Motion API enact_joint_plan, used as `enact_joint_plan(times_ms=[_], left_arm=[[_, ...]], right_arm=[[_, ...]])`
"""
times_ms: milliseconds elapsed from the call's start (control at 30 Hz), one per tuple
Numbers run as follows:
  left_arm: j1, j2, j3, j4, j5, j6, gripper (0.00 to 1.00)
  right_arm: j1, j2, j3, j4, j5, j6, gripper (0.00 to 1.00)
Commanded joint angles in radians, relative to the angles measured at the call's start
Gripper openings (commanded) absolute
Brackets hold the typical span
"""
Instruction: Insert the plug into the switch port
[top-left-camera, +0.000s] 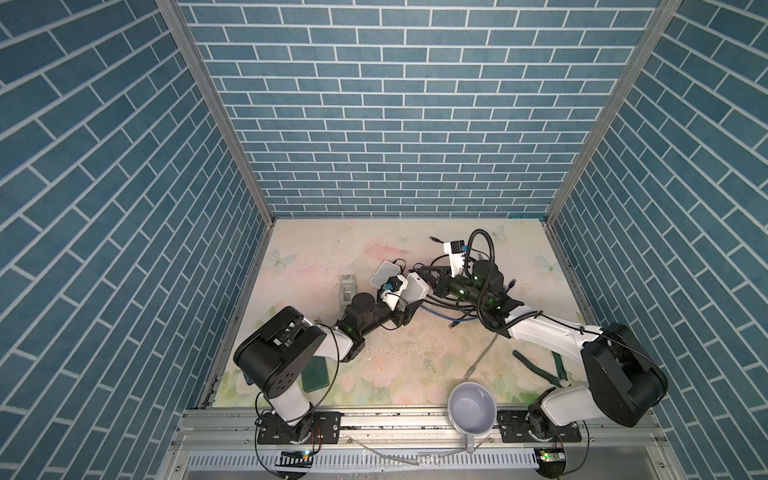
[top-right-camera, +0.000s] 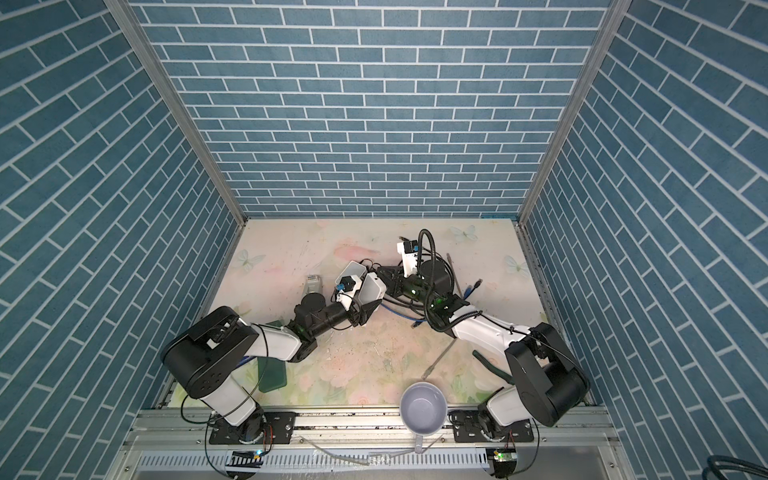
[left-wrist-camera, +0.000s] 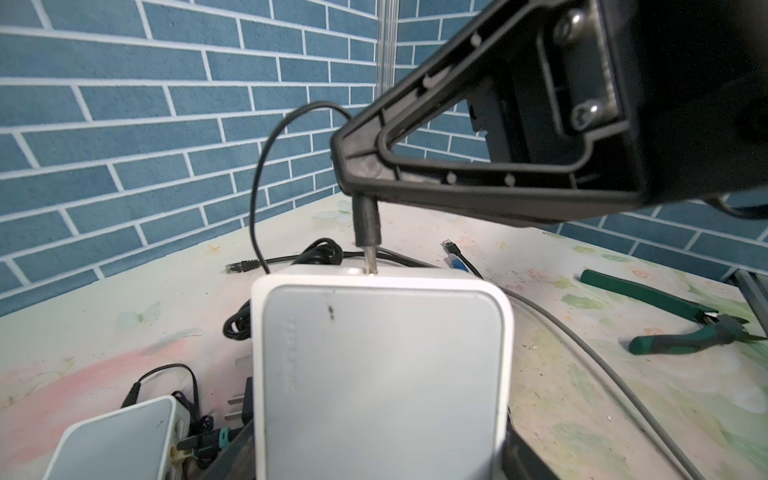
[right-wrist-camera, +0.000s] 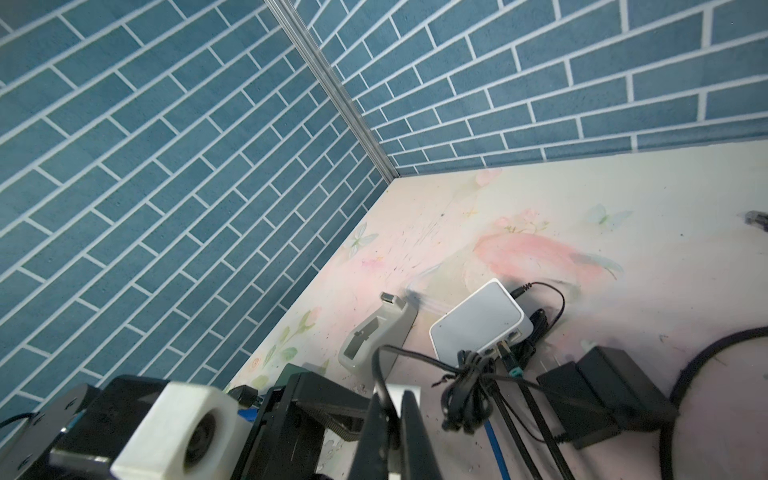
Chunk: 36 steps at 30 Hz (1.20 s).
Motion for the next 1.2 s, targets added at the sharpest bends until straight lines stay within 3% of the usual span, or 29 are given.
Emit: enact_joint_plan(times_ms=[0,533,933,1167], left_arm=[[0.004,-0.080,0.103,0.229,-0.040,0.017,0.43],[0.004,-0.135,0.146,0.228,0.030,0.082,0.42],[0.010,-0.213,0.160,0.229,-0.019,0.134,0.41],[0.017,-0.200,0.116,0.228,-0.021,0.123,0.41]], right_arm=[[0.051,0.048,-0.049,-0.152,-0.084,0.035,0.00],[0.054,0.087,-0.012,-0.278,-0.045,0.029,0.00],[0.056,0.065,-0.093,-0.137,-0.070,0.038,0.00],[0.055,0.041,-0.096,-0.147,-0.045,0.018,0.00]])
